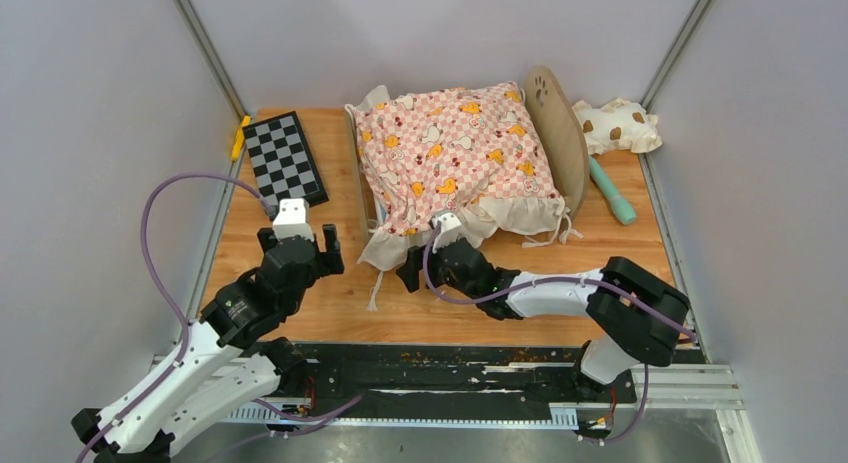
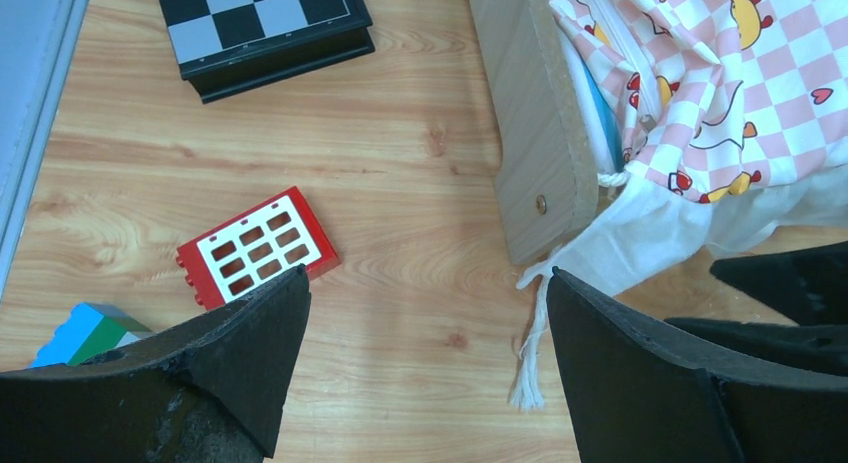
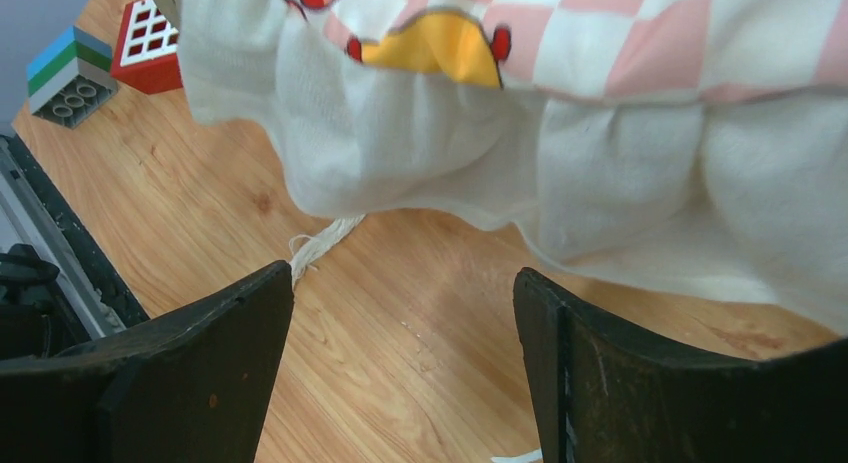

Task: Set up the pet bed
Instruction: Adjust the ropes on the bed frame, then cross the ropes on the bed frame.

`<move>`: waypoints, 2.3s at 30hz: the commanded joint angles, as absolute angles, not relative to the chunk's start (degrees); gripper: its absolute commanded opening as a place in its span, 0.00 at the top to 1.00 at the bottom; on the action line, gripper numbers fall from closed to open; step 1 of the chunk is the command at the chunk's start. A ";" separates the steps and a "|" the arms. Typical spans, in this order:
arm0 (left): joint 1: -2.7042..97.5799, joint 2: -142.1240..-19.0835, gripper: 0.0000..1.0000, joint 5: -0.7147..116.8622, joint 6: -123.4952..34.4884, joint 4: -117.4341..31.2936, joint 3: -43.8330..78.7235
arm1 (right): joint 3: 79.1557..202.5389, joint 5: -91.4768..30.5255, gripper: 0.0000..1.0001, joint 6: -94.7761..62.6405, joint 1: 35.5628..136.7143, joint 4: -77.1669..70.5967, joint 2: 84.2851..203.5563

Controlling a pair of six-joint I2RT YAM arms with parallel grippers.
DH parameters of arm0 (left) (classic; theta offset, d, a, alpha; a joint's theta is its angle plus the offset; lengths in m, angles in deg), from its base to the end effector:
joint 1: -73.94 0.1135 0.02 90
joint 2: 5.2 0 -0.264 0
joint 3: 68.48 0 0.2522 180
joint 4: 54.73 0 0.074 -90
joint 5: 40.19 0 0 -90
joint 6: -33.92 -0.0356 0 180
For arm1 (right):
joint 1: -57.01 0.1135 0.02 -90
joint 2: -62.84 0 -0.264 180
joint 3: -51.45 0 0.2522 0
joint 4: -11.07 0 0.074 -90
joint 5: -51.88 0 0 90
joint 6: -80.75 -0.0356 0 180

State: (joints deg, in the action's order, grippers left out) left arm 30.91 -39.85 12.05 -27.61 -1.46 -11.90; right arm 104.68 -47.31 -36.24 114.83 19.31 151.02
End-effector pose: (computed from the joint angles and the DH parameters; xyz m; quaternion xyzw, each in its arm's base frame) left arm 0.1055 -0.0687 0.3047 -0.0527 0.8383 -0.0418 0.5410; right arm 0.1730 0.2643 0.1838 -0.1850 0.8292 0.3023 0.4322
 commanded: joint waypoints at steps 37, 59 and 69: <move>39.08 -85.00 0.42 20.45 -27.28 -24.16 -1.22 | 82.16 -64.03 0.25 -41.05 121.52 16.99 117.85; 39.45 -88.53 1.00 22.33 -33.45 -8.77 20.32 | 77.89 -64.26 0.16 -34.05 122.89 38.07 128.33; 39.44 -87.74 1.00 23.46 -33.58 -3.39 24.81 | 83.06 -58.11 0.16 -18.30 123.74 66.97 154.36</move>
State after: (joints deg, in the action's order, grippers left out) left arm 40.38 -90.65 19.84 -31.53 -2.95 20.26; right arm 79.65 -61.67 -26.77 123.01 48.66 147.72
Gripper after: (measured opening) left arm 0.230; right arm 0.844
